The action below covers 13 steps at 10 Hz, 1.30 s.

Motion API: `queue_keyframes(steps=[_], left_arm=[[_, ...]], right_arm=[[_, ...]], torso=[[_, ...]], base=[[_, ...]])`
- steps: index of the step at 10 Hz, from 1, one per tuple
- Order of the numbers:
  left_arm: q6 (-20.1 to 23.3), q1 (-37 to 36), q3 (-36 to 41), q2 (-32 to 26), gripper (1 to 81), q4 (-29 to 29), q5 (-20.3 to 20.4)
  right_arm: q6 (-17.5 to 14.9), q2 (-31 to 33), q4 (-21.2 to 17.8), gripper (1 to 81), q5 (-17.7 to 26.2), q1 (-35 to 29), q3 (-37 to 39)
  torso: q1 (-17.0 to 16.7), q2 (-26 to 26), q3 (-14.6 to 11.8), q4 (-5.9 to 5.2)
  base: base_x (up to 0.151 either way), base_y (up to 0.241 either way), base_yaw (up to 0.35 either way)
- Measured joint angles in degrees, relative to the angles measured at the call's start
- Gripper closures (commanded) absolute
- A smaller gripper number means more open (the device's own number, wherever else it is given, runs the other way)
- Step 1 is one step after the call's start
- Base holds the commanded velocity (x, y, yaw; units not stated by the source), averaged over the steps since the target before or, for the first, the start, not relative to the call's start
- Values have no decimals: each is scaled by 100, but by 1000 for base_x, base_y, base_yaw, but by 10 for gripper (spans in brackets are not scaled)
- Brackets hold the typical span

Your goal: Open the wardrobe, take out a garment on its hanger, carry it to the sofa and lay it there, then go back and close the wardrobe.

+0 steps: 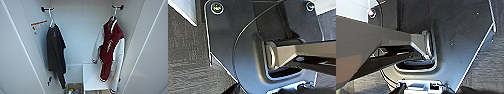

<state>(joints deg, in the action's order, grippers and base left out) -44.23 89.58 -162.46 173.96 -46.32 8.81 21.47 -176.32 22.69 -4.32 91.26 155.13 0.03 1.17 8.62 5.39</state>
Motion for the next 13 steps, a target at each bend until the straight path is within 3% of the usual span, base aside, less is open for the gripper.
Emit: queue_keyframes(steps=[8, 13], left_arm=[[0, -5, 0, 5, 10, 0, 0], [0, -11, 0, 16, 10, 0, -6]], right_arm=[[-6, 0, 0, 10, 5, -13, 0], [-17, 0, 2, 10, 5, 0, 0]], torso=[[0, -2, 0, 0], [0, 0, 0, 0]], base=[[94, 0, 0], [0, 0, 0]])
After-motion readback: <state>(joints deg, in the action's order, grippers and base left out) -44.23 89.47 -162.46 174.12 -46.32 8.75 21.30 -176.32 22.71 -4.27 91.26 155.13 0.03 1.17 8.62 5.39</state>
